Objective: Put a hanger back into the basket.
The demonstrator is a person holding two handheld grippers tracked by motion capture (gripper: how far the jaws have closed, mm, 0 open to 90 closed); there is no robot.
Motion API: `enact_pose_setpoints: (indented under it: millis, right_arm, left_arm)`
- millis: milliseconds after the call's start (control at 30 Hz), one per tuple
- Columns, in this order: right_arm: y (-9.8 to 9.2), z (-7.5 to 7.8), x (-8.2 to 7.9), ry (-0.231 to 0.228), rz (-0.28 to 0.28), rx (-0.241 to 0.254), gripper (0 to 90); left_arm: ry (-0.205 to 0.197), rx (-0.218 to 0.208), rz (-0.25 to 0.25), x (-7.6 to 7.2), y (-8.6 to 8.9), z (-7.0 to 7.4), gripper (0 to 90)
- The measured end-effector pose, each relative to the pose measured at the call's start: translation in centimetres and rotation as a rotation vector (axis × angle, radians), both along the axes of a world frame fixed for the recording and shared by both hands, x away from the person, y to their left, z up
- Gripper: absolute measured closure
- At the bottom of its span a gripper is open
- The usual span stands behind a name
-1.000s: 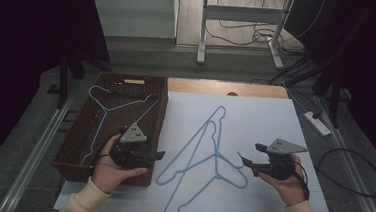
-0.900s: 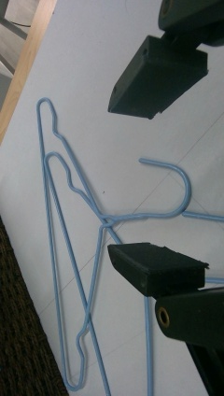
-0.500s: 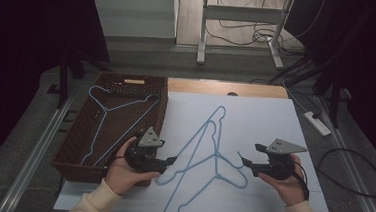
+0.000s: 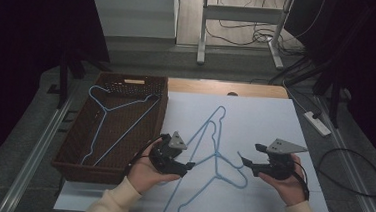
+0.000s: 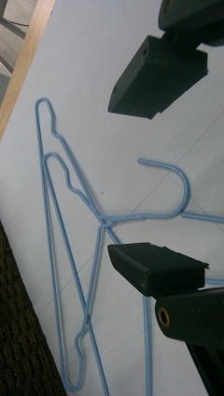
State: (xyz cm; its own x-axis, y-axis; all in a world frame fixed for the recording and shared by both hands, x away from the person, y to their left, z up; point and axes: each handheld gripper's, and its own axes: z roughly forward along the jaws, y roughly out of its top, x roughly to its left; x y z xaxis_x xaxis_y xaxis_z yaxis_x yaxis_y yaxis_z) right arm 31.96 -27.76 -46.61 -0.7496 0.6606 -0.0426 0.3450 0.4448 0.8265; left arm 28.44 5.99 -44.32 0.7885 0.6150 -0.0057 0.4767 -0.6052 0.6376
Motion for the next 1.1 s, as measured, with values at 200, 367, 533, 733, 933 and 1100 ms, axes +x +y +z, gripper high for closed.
enact_pose_setpoints:
  millis: [200, 367, 533, 733, 933, 1100]
  right_arm:
    - [0.0, 0.0, 0.0, -0.001, 0.001, 0.0, 27.5]
    - [0.0, 0.0, 0.0, -0.001, 0.0, -0.001, 27.5]
    - [0.0, 0.0, 0.0, -0.001, 0.001, -0.001, 27.5]
    - [0.0, -0.1, 0.0, 0.001, -0.001, -0.002, 27.5]
    - [0.0, -0.1, 0.0, 0.001, -0.001, -0.003, 27.5]
    - [0.0, -0.1, 0.0, 0.003, 0.001, -0.004, 27.5]
  left_arm:
    - [0.027, 0.026, 0.0, 0.4, -1.3, -0.4, 33.9]
    - [0.044, 0.043, -0.003, 0.5, -2.0, -0.8, 33.9]
    - [0.062, 0.046, -0.012, 0.9, -2.7, -1.4, 34.2]
    - [0.079, 0.048, -0.016, 1.2, -2.9, -1.9, 34.6]
    - [0.077, 0.1, -0.031, 1.7, -3.8, -2.8, 35.5]
    - [0.066, 0.136, -0.031, 2.2, -4.6, -3.7, 37.2]
